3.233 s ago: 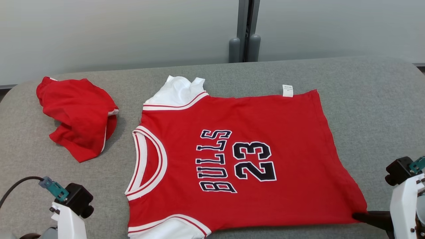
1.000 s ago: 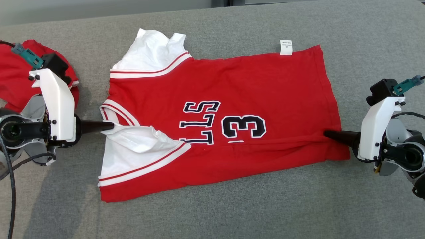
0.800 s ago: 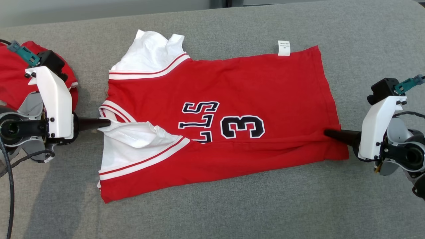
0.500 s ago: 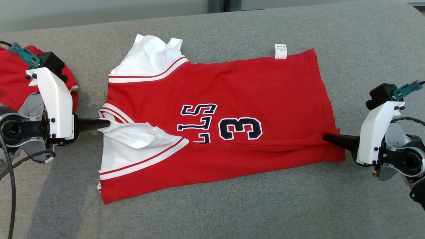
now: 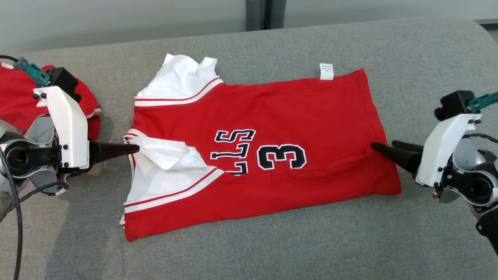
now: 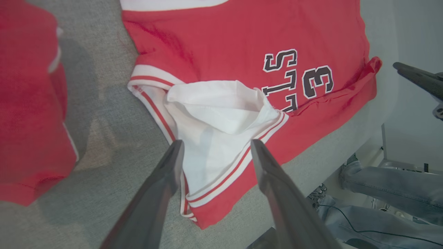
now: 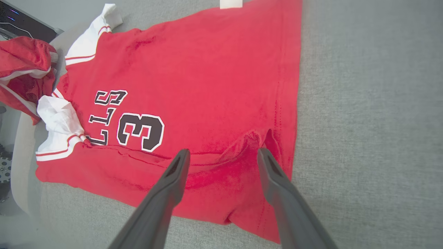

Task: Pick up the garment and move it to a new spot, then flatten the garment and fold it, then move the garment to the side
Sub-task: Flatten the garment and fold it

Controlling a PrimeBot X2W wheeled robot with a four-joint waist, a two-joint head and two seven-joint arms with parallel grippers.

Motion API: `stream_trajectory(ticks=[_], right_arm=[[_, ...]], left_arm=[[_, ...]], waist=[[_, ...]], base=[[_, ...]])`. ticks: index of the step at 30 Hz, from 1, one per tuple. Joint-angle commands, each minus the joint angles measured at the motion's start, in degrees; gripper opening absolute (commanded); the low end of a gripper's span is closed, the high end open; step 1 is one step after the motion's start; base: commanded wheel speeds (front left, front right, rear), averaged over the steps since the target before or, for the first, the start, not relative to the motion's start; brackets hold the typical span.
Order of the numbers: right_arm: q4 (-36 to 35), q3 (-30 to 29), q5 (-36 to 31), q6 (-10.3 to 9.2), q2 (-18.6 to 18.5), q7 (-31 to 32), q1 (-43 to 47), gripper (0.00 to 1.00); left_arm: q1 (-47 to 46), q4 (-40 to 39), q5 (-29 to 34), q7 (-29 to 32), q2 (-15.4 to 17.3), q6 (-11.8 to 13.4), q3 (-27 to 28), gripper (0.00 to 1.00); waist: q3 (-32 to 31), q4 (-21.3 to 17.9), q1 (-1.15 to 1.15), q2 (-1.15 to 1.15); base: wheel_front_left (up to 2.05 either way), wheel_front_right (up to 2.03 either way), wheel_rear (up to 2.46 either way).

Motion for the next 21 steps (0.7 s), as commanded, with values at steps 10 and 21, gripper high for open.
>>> stream_trajectory(ticks=[10, 21], right_arm=[[-1.5, -5.0, -5.5, 0.02, 1.0, -12.8, 4.7, 1.0], [-0.9, -10.4, -13.6, 0.02, 2.5, -27.6, 12.9, 1.0]], left_arm=[[5.1, -4.2, 7.6, -14.6, 2.5, -1.5, 0.7, 1.0], [16.9, -10.5, 14.8, -41.0, 5.6, 4.3, 3.8, 1.0]], waist=[[-4.8, 0.7, 0.0, 0.0], [-8.9, 2.0, 0.0, 0.0]], base=[[0.0, 0.0, 0.0], [0.0, 0.0, 0.0]])
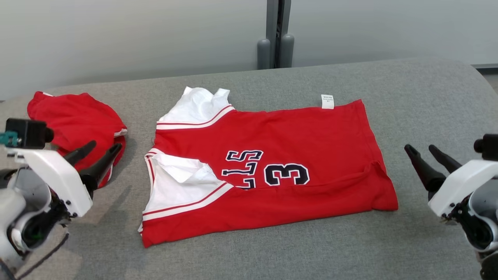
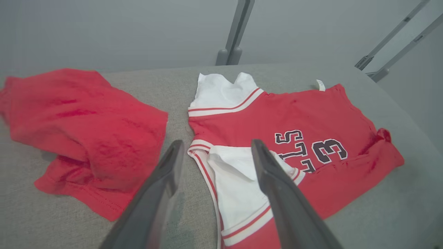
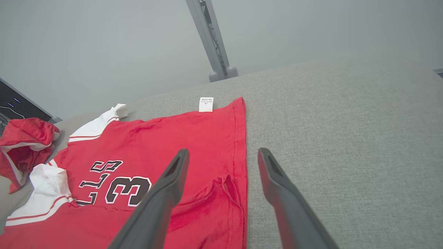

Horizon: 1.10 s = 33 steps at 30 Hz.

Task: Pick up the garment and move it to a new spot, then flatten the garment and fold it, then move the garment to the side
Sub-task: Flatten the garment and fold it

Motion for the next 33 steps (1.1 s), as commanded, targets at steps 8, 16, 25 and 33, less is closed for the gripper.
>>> stream_trajectory(ticks=[8, 16, 25, 33], right_arm=[[0.9, -3.3, -7.9, 0.02, 4.4, -4.7, 6.0, 1.0], [3.8, -6.0, -11.2, 0.03, 7.9, -7.0, 9.1, 1.0], [7.7, -8.0, -10.8, 0.03, 11.1, -8.6, 9.4, 1.0], [9.5, -7.5, -10.6, 0.03, 11.3, -6.5, 7.7, 1.0]], left_arm=[[10.8, -5.5, 3.9, -19.8, -1.4, 8.2, 3.0, 1.0], [18.4, -8.2, 8.5, -22.3, -5.2, 13.5, 7.9, 1.0], [29.2, -3.5, 16.9, -22.3, -14.5, 14.5, 15.6, 1.0], [27.9, 4.7, 17.3, -20.2, -18.5, 12.2, 12.6, 1.0]], waist=[[-0.5, 0.7, 0.0, 0.0], [0.2, 1.6, 0.0, 0.0], [1.0, 2.0, 0.0, 0.0], [1.2, 2.3, 0.0, 0.0]], base=[[0.0, 0.0, 0.0], [0.0, 0.0, 0.0], [0.0, 0.0, 0.0], [0.0, 0.0, 0.0]])
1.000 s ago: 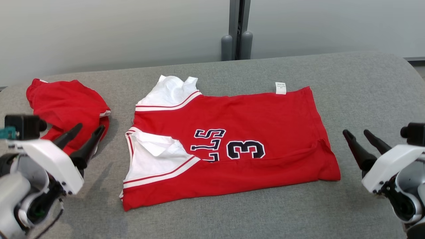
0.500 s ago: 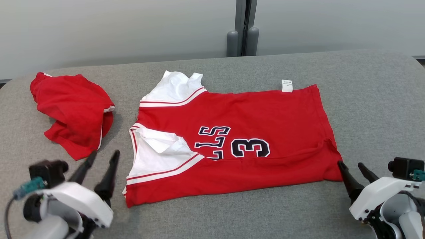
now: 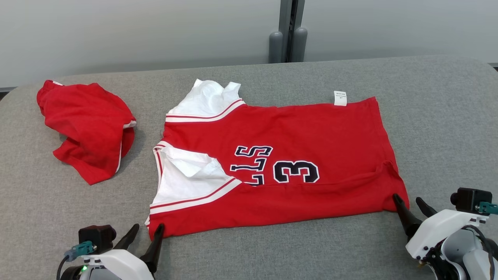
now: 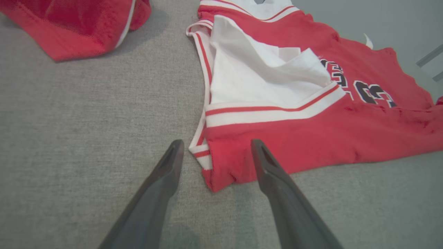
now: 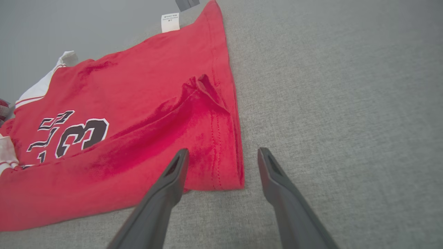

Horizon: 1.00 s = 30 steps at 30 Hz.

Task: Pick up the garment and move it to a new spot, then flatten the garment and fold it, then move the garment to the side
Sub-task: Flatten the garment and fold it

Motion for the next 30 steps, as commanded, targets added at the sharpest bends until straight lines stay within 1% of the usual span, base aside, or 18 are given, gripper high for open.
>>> stream_trajectory(ticks=[1, 5, 15, 16, 17, 18, 19, 20, 21, 22, 24, 25, 30], right_arm=[[0.4, 0.2, -0.1, 0.04, -0.2, 0.4, -0.7, 1.0], [2.0, 0.8, -0.4, 0.04, 0.0, 1.9, -1.6, 1.0], [5.8, 2.2, 0.5, 0.04, 0.9, 3.3, -3.1, 1.0], [6.1, 2.4, 0.6, 0.04, 1.0, 3.3, -3.2, 1.0], [6.3, 2.5, 0.7, 0.04, 1.1, 3.2, -3.2, 1.0], [6.4, 2.6, 0.7, 0.04, 1.1, 3.2, -3.4, 1.0], [6.6, 2.8, 0.9, 0.04, 1.1, 3.1, -3.5, 1.0], [6.7, 3.0, 1.0, 0.04, 1.1, 3.0, -3.6, 1.0], [6.7, 3.3, 1.2, 0.04, 1.0, 2.8, -3.6, 0.87], [6.7, 3.5, 1.3, 0.04, 0.9, 2.7, -3.6, 0.53], [6.6, 4.2, 1.7, 0.04, 0.6, 2.5, -3.7, 0.11], [6.5, 4.4, 1.9, 0.04, 0.5, 2.4, -3.7, 0.0], [6.1, 5.6, 2.8, 0.04, -0.1, 2.0, -3.4, 0.0]], left_arm=[[-1.1, 1.0, 0.3, 0.4, -0.1, -0.4, -0.4, 1.0], [-2.4, 3.8, 0.5, 1.9, -1.9, -1.5, -1.7, 1.0], [-4.2, 7.9, 0.1, 3.2, -4.3, -4.0, -2.8, 1.0], [-4.4, 8.0, 0.1, 3.4, -4.5, -4.1, -2.9, 0.84], [-4.5, 8.1, 0.0, 3.5, -4.6, -4.3, -3.0, 0.5], [-4.5, 8.3, -0.1, 3.7, -4.7, -4.5, -3.1, 0.34], [-4.4, 8.5, -0.2, 3.9, -4.8, -4.7, -3.2, 0.09], [-4.4, 8.6, -0.3, 4.0, -4.8, -4.9, -3.2, 0.0], [-4.4, 8.7, -0.3, 4.1, -4.9, -5.0, -3.3, 0.0], [-4.4, 8.8, -0.4, 4.1, -5.0, -5.1, -3.3, 0.0], [-4.6, 9.0, -0.4, 4.1, -5.0, -5.3, -3.2, 0.0], [-4.7, 9.1, -0.4, 4.1, -4.9, -5.5, -3.2, 0.0], [-4.6, 8.8, -0.6, 4.3, -4.7, -5.3, -3.2, 0.0]], waist=[[0.0, 0.0, 0.0, 0.0], [0.1, 0.0, 0.0, 0.0], [0.4, 0.1, 0.0, 0.0], [0.4, 0.2, 0.0, 0.0], [0.4, 0.2, 0.0, 0.0], [0.4, 0.3, 0.0, 0.0], [0.4, 0.3, 0.0, 0.0], [0.4, 0.3, 0.0, 0.0], [0.4, 0.3, 0.0, 0.0], [0.4, 0.4, 0.0, 0.0], [0.3, 0.4, 0.0, 0.0], [0.2, 0.4, 0.0, 0.0], [0.0, 0.4, 0.0, 0.0]], base=[[0.0, 0.0, 0.0], [0.0, 0.0, 0.0], [0.0, 0.0, 0.0], [0.0, 0.0, 0.0], [0.0, 0.0, 0.0], [0.0, 0.0, 0.0], [0.0, 0.0, 0.0], [0.0, 0.0, 0.0], [0.0, 0.0, 0.0], [0.0, 0.0, 0.0], [0.0, 0.0, 0.0], [0.0, 0.0, 0.0], [0.0, 0.0, 0.0]])
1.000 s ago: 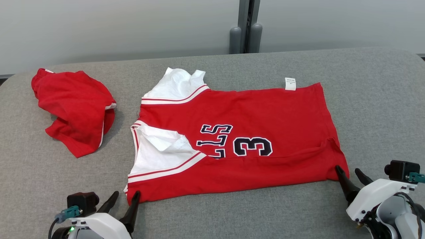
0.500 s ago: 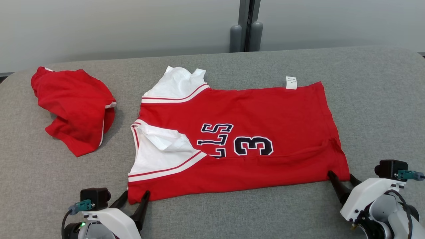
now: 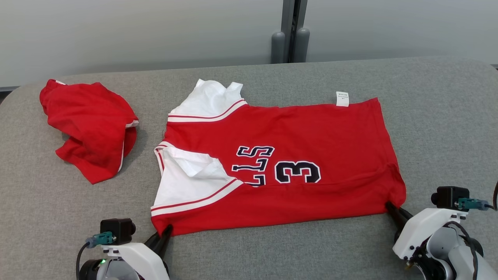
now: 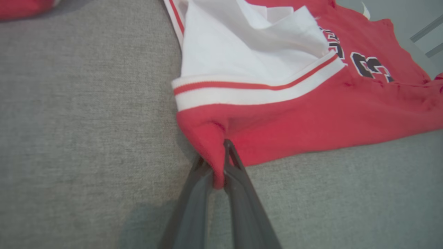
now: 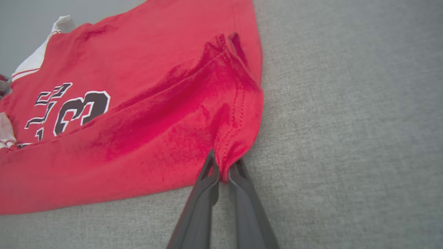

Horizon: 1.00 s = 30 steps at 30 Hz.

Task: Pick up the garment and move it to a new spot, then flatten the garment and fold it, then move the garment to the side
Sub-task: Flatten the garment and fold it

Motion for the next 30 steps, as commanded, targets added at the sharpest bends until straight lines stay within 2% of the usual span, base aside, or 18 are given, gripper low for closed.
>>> stream_trajectory(ticks=[1, 10, 16, 24, 30], right_arm=[[-0.1, 0.2, 0.6, 0.04, -0.6, -0.3, 0.5, 0.0], [-2.1, 2.4, 3.4, 0.04, -2.3, 0.1, 1.0, 0.0], [-4.2, 4.8, 6.6, 0.04, -4.4, 2.5, 3.6, 0.0], [-8.9, 6.0, 10.0, 0.04, -7.7, 6.8, 8.3, 0.0], [-13.7, 4.7, 9.8, 0.04, -9.9, 11.0, 12.1, 0.0]], left_arm=[[-0.2, -0.1, -0.2, -0.1, 0.5, 0.1, 0.1, 0.0], [1.1, -3.5, -0.7, 0.9, 2.3, 1.0, 0.4, 0.0], [3.9, -6.7, -1.5, 1.5, 3.9, 2.0, 0.0, 0.0], [8.7, -14.5, -2.4, 3.6, 7.9, 4.3, -0.9, 0.0], [11.7, -20.7, -3.1, 5.7, 11.7, 6.1, -1.3, 0.0]], waist=[[0.0, 0.0, 0.0, 0.0], [-1.0, 0.0, 0.0, 0.0], [-3.1, -0.1, 0.0, 0.0], [-4.6, -0.1, 0.0, 0.0], [-4.7, 0.2, 0.0, 0.0]], base=[[0.0, 0.0, 0.0], [0.0, 0.0, 0.0], [0.0, 0.0, 0.0], [0.0, 0.0, 0.0], [0.0, 0.0, 0.0]])
